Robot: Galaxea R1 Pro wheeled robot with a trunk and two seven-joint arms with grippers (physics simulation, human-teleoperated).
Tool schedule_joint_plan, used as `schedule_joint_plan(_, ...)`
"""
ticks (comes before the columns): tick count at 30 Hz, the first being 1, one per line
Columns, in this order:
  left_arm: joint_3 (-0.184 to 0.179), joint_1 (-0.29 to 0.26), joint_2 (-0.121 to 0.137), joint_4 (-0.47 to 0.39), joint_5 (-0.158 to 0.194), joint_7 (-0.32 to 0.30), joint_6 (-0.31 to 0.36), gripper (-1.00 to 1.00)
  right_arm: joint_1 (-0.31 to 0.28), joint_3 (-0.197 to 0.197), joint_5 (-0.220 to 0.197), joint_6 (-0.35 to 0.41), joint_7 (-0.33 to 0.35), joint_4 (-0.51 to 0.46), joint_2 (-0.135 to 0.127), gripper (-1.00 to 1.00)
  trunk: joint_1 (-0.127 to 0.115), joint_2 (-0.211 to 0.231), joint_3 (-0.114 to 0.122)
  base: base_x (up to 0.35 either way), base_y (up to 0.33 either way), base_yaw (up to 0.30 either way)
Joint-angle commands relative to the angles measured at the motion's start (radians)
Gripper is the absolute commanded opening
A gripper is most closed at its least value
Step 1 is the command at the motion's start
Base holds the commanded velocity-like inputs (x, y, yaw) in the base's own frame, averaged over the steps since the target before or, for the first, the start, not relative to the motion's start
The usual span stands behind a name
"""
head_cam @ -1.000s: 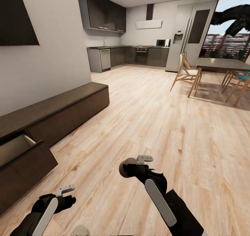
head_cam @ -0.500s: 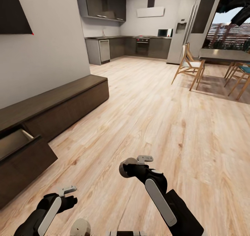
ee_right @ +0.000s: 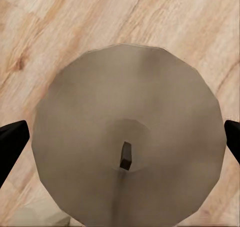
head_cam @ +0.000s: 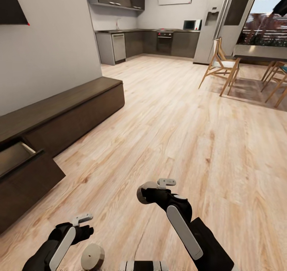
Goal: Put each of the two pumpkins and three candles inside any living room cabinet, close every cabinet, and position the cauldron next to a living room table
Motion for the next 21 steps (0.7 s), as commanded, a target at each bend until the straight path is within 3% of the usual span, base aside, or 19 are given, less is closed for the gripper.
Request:
schedule_joint_plan(1, -0.005, -0.001, -0.007, -0.001, 0.01, 0.01, 0.002, 1.0, -0.001, 0.001, -0.01, 0.0, -0.011, -0.001, 0.0, -1.0, 0.0, -0.001, -0.005, 0.0, 0.0, 0.0)
schedule_joint_plan(8, -0.047, 0.0, -0.029, 0.012, 0.009, 0.01, -0.038, 1.0, -0.001, 0.0, -0.01, 0.0, -0.011, -0.003, -0.001, -1.0, 0.003, -0.002, -0.032, 0.0, 0.0, 0.0)
schedule_joint_plan(21, -0.053, -0.001, -0.031, 0.022, 0.008, 0.009, -0.052, 1.0, -0.001, 0.001, -0.012, 0.006, -0.008, -0.015, -0.001, -1.0, 0.009, -0.005, -0.082, 0.0, 0.0, 0.0)
